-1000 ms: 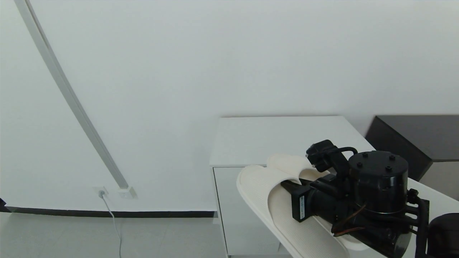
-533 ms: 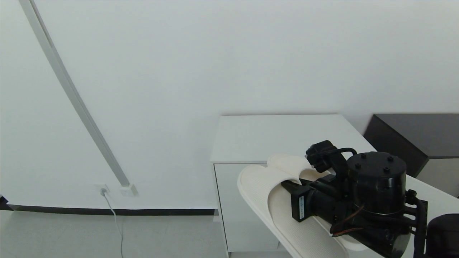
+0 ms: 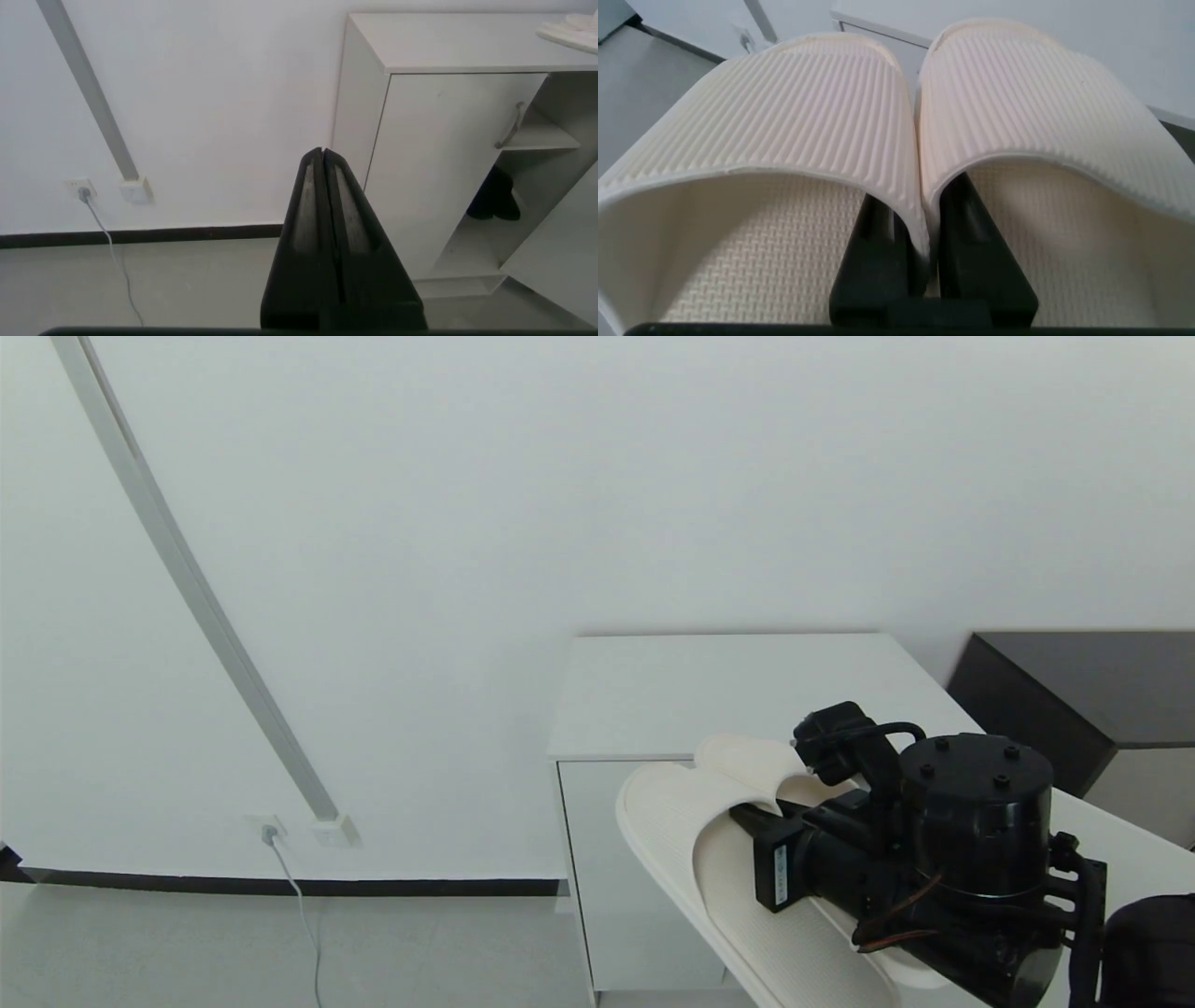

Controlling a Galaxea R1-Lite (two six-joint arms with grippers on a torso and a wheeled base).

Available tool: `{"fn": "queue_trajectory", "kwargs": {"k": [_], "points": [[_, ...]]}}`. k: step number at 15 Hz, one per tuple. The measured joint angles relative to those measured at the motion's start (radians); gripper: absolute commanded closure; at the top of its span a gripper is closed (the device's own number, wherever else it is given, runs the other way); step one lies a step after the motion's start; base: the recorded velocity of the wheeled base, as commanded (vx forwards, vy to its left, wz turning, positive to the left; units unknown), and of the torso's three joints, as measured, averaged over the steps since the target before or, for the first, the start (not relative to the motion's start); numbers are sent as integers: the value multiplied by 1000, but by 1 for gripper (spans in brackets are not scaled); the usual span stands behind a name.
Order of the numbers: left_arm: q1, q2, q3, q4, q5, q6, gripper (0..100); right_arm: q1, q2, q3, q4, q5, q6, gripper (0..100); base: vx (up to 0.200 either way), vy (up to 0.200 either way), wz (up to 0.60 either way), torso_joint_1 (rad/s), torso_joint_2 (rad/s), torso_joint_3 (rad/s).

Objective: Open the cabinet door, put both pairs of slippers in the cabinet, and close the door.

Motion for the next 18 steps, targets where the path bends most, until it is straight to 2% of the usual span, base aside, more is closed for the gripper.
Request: {"fn": "queue_trajectory", "kwargs": {"k": [1, 18], "points": [[0, 0, 0, 0, 0, 0, 100, 1, 1, 0, 0, 0, 0, 100, 0, 0, 0, 0, 0, 0], [0, 0, 0, 0, -1, 0, 100, 5, 2, 19, 2, -36, 0, 100, 0, -200, 0, 4, 2, 3]]}}
